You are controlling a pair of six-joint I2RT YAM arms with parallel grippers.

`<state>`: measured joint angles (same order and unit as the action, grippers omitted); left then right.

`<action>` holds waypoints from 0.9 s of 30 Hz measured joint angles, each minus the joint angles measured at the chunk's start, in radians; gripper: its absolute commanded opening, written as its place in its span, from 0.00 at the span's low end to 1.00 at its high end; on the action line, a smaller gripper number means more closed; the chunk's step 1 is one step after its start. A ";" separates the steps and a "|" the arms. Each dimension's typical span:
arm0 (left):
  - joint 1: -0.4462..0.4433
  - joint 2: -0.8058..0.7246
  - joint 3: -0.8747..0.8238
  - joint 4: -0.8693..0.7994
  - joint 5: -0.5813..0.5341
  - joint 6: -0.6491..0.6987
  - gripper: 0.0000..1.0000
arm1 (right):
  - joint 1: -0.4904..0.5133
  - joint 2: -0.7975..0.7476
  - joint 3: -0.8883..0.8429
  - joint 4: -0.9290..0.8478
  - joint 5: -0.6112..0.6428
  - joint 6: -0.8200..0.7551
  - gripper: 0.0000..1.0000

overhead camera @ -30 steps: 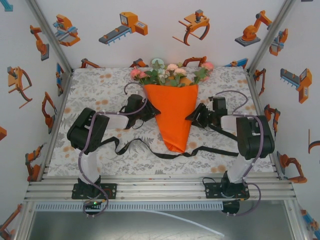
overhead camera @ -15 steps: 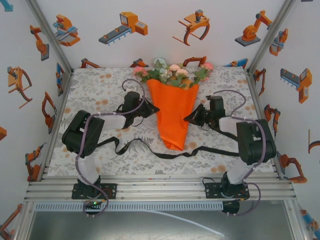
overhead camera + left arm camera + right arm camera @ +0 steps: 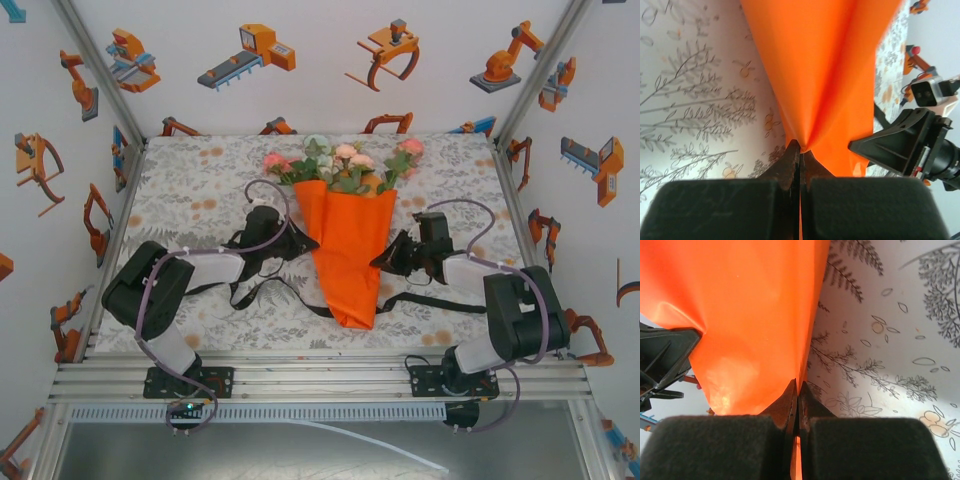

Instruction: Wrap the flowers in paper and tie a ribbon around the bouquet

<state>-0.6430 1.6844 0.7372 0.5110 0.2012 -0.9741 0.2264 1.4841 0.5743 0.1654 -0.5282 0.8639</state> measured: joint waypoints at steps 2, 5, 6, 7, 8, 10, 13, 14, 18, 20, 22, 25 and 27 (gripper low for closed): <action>0.000 0.002 -0.005 -0.004 -0.002 -0.003 0.15 | 0.002 0.002 -0.003 -0.005 0.005 -0.001 0.14; 0.000 0.015 -0.005 -0.002 -0.007 -0.015 0.31 | 0.005 0.013 -0.003 -0.008 0.018 -0.006 0.23; 0.000 0.021 -0.005 -0.002 -0.010 -0.018 0.34 | 0.004 0.016 -0.003 -0.018 0.024 -0.008 0.29; 0.000 0.026 -0.005 -0.001 -0.011 -0.018 0.37 | 0.004 0.017 -0.003 -0.030 0.031 -0.008 0.34; 0.001 0.030 -0.006 0.002 -0.014 -0.021 0.41 | 0.004 0.016 -0.002 -0.048 0.041 -0.011 0.38; 0.002 0.030 -0.009 0.012 -0.019 -0.024 0.46 | 0.005 0.005 0.003 -0.095 0.070 -0.017 0.46; 0.006 0.023 -0.016 0.023 -0.029 -0.025 0.51 | 0.004 -0.049 0.023 -0.183 0.120 -0.028 0.53; 0.009 0.014 -0.022 0.022 -0.033 -0.027 0.54 | 0.004 -0.077 0.036 -0.217 0.138 -0.032 0.54; 0.024 -0.052 -0.048 -0.014 -0.058 -0.028 0.60 | -0.008 -0.189 0.098 -0.328 0.207 -0.051 0.57; 0.031 -0.105 -0.059 -0.049 -0.077 -0.026 0.64 | -0.040 -0.240 0.123 -0.376 0.229 -0.056 0.57; 0.039 -0.169 -0.063 -0.095 -0.099 -0.017 0.66 | -0.097 -0.283 0.134 -0.417 0.250 -0.061 0.57; 0.048 -0.288 -0.068 -0.182 -0.144 0.006 0.66 | -0.208 -0.341 0.135 -0.492 0.291 -0.073 0.57; 0.049 -0.381 -0.077 -0.243 -0.180 0.028 0.66 | -0.280 -0.370 0.135 -0.549 0.334 -0.086 0.59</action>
<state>-0.5938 1.3037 0.6598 0.2680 0.0212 -0.9459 -0.0536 1.1137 0.7094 -0.3836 -0.1944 0.7776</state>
